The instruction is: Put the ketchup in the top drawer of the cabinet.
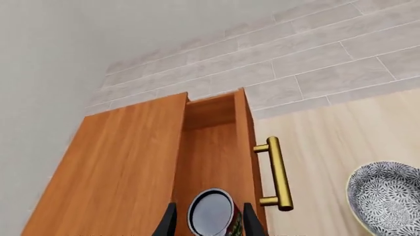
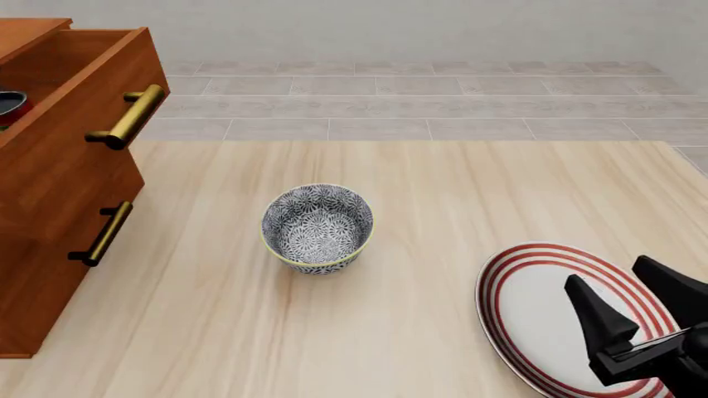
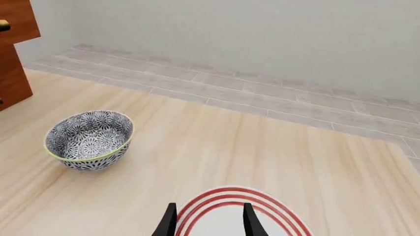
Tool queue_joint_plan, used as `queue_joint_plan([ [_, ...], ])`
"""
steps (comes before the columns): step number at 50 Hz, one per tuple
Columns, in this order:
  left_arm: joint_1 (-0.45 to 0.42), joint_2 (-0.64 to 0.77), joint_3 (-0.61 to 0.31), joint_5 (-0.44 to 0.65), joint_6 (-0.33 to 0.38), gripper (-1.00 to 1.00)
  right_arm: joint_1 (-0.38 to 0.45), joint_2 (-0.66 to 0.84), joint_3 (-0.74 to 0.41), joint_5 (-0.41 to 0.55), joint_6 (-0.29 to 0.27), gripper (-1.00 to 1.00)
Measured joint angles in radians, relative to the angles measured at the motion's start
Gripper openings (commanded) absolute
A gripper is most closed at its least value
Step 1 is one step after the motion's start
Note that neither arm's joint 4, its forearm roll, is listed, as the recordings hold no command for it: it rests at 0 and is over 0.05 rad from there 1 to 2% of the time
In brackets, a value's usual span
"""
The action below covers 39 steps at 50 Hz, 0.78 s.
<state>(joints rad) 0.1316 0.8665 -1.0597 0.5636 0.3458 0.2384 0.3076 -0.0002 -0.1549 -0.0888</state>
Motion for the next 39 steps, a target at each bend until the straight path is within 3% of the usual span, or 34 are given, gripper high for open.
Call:
queue_joint_plan([
  [17, -0.11, -0.143, 0.009, 0.086, 0.015, 1.0, 0.001, -0.004, 0.0, 0.006, -0.001, 1.0],
  [39, -0.287, -0.349, 0.095, 0.177, 0.029, 1.0, 0.004, 0.024, 0.0, -0.013, -0.004, 1.0],
])
